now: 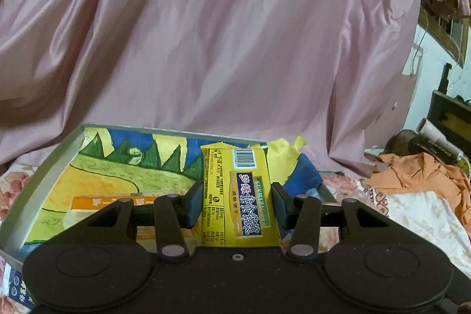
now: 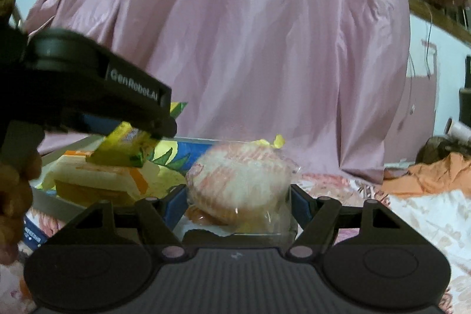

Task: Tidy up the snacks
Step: 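Carry the candy bar and biscuit cake over the grey tray and lower them in, then open both grippers to release the candy bar and biscuit cake in the tray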

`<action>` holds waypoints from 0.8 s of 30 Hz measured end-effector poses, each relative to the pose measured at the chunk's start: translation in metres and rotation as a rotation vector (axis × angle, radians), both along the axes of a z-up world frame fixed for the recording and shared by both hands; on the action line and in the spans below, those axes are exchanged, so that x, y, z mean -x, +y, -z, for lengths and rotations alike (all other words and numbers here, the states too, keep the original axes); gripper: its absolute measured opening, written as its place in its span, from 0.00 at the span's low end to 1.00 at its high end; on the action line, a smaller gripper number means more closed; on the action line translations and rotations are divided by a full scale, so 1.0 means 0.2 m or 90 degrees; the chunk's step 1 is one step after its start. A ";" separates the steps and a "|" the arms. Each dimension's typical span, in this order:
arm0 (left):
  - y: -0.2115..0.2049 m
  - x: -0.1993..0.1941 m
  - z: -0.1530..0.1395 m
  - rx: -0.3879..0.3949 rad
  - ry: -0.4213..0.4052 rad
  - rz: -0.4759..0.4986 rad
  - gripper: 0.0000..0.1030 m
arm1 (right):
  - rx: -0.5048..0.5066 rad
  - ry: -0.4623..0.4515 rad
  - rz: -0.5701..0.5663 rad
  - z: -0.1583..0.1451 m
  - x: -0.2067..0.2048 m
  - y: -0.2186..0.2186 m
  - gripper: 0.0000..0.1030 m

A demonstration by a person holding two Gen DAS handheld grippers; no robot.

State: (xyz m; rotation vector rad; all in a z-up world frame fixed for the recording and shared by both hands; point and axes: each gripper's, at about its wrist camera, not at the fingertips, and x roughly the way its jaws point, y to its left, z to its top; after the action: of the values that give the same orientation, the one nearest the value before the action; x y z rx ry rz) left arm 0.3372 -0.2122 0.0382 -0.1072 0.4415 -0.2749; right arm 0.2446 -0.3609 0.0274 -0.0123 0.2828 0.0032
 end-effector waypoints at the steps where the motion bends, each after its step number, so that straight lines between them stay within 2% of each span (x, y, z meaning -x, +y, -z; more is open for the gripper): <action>1: 0.00 -0.01 0.01 0.001 0.003 -0.001 0.48 | -0.004 0.003 0.001 0.00 -0.01 -0.01 0.74; 9: 0.00 -0.03 0.02 0.015 0.027 -0.014 0.51 | -0.021 0.018 -0.002 0.01 -0.02 -0.03 0.76; 11: 0.00 -0.02 0.01 0.016 0.024 -0.019 0.62 | -0.018 0.019 -0.004 0.02 -0.02 -0.03 0.78; 15: 0.00 0.02 -0.01 0.018 0.009 -0.019 0.70 | -0.012 0.018 -0.006 0.01 -0.02 -0.02 0.86; 17: 0.01 0.05 -0.02 0.020 -0.003 -0.024 0.81 | -0.009 0.017 -0.009 0.01 -0.01 -0.01 0.89; 24: 0.09 0.15 -0.08 0.041 -0.036 -0.049 0.97 | -0.006 0.006 -0.010 -0.01 0.02 0.00 0.99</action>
State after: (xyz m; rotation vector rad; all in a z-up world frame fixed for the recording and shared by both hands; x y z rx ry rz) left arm 0.3078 -0.1941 0.0544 -0.1782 0.3721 -0.2151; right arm 0.2407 -0.3604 0.0287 -0.0048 0.2921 0.0204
